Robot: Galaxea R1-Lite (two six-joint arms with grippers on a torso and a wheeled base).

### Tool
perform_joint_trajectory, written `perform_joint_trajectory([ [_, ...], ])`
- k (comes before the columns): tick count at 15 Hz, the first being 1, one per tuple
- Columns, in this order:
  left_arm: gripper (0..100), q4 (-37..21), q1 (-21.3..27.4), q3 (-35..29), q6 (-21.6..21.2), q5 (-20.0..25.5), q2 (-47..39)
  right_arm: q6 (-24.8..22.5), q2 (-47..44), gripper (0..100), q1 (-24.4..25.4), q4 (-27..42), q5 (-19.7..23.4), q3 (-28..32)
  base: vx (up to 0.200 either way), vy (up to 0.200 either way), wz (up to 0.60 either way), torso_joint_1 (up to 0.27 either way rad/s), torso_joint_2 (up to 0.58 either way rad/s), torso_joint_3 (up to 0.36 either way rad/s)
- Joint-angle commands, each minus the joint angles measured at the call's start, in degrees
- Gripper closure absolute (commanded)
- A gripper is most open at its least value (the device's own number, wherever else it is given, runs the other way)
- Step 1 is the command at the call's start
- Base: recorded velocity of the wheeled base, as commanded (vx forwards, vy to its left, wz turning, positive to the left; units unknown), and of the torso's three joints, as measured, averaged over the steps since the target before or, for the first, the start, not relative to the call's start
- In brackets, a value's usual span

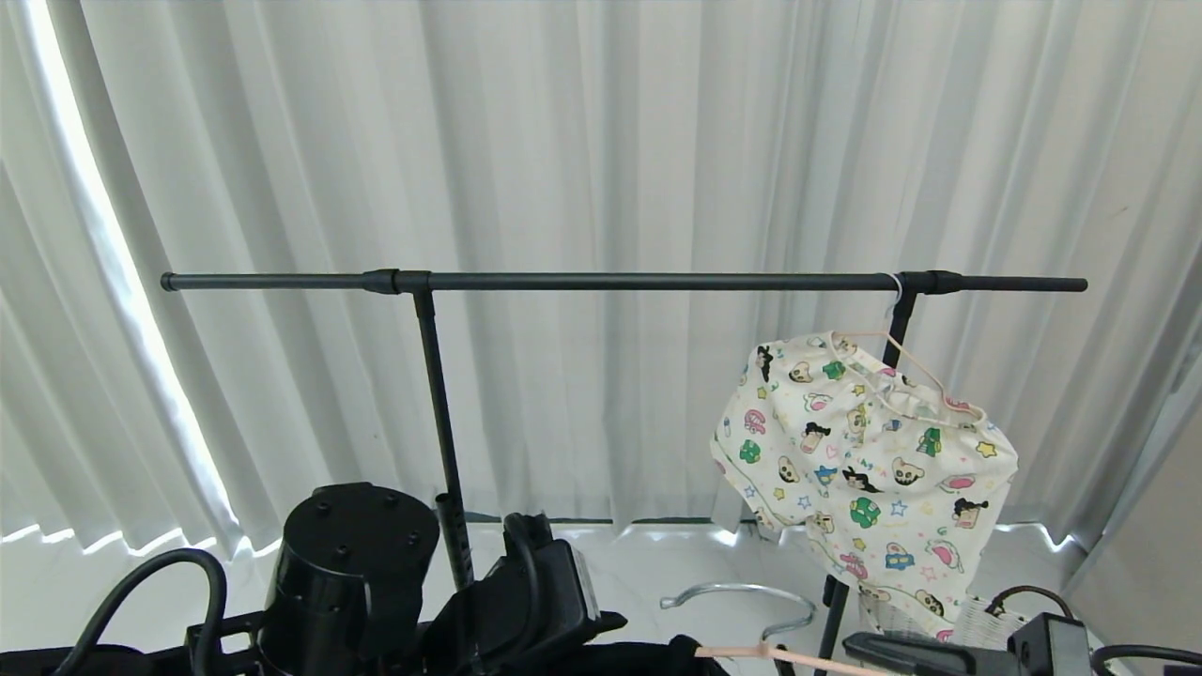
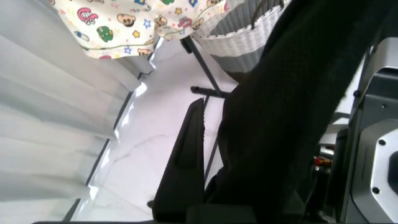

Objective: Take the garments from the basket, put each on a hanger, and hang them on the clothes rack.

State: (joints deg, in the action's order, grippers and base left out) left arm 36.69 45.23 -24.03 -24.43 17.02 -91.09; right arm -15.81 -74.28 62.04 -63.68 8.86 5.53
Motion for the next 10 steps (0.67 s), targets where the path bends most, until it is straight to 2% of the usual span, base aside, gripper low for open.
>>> perform_joint_trajectory([
  [1,100,0.0,-0.1,-0.1,0.0,-0.2,0.0,-0.2,-0.3,0,0.0,0.3,-0.1,-0.5,0.0,0.0,0.0,0.0,0.0,0.0],
  [3,100,0.0,-0.1,0.3,0.1,-0.5,-0.1,-1.0,-0.1,0,-1.1,0.3,-1.0,-0.6,0.0,0.0,0.0,0.0,0.0,0.0],
  [4,100,0.0,-0.6,0.8,0.1,-2.3,-0.2,-1.6,0.0,0,-3.7,0.3,-2.6,-0.6,0.0,0.0,0.0,0.0,0.0,0.0],
  [7,100,0.0,-2.6,3.1,0.1,-8.5,-0.5,-2.0,0.1,0,-9.1,0.3,-3.0,-0.5,0.0,0.0,0.0,0.0,0.0,0.0],
  [10,100,0.0,-6.6,3.5,0.2,-12.2,-0.2,-2.0,-0.3,0,-9.3,0.3,-2.9,-1.4,0.0,0.0,0.0,0.0,0.0,0.0],
])
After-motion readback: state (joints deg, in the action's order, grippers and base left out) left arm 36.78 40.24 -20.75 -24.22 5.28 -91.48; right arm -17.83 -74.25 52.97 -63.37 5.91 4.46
